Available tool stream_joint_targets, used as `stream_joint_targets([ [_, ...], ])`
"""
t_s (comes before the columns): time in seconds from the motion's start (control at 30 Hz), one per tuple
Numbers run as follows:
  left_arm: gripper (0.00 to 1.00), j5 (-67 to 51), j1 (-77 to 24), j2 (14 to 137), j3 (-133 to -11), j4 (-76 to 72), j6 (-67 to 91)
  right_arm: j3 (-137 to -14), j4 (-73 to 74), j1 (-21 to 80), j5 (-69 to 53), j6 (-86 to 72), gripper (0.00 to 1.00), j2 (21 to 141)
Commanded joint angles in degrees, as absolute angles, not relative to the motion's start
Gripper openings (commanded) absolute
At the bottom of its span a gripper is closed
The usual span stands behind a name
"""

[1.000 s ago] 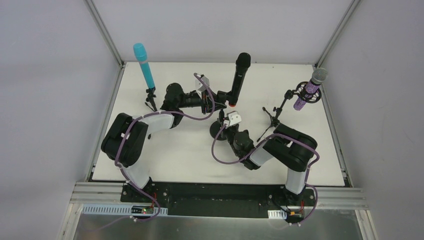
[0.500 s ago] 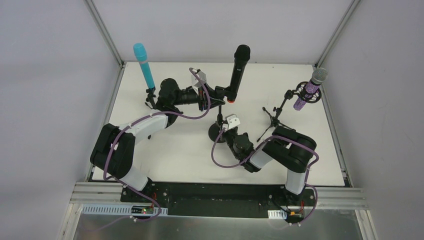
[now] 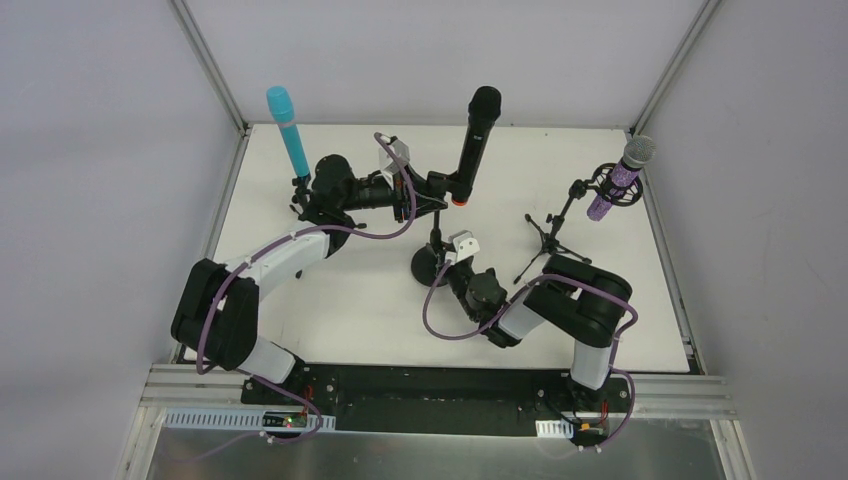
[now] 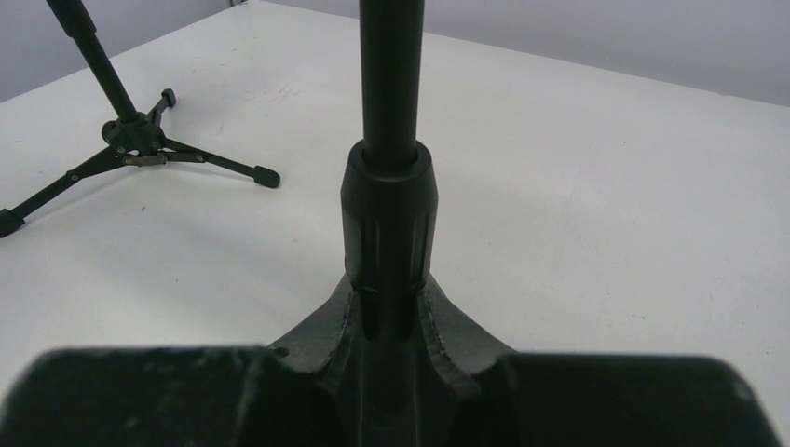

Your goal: Attach the microphones to the stand

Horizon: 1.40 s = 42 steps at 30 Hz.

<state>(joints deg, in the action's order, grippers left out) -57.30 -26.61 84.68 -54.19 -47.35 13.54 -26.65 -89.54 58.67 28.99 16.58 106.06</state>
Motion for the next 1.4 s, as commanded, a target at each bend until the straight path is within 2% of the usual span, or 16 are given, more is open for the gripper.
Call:
stream_joint_targets([
  [0.0,0.0,-55.8,-27.1,77.9,-58.8,-56.7,16.1,-25.2,-87.4,59.1,27.8,16.4,0.0,106.2],
  [0.63,0.0,-56.8,-27.1,77.0,-58.8,-56.1,17.4,-24.2,-87.3,61.1,29.4,18.6,0.02,106.3],
  [0.73,0.0,-56.9,-27.1,77.7,-58.2,-56.7,17.3,-23.8,-87.3,61.5,30.7,18.7,0.16,104.9],
  [0.93,0.0,-57.9,-27.1,80.2,-56.8,-59.2,18.7,-21.8,-87.3,62.1,30.9,18.9,0.6,99.0],
  [1.03,0.0,-58.6,-27.1,81.2,-56.3,-59.9,18.6,-20.8,-87.3,62.4,30.5,18.7,0.77,95.1],
  [1.17,0.0,-58.6,-27.2,82.4,-55.6,-60.2,17.2,-19.2,-87.3,62.8,30.7,18.5,0.92,90.2],
  [1.37,0.0,-58.0,-27.5,85.4,-54.7,-61.6,16.0,-14.6,-86.8,63.4,31.9,15.7,0.97,84.7],
])
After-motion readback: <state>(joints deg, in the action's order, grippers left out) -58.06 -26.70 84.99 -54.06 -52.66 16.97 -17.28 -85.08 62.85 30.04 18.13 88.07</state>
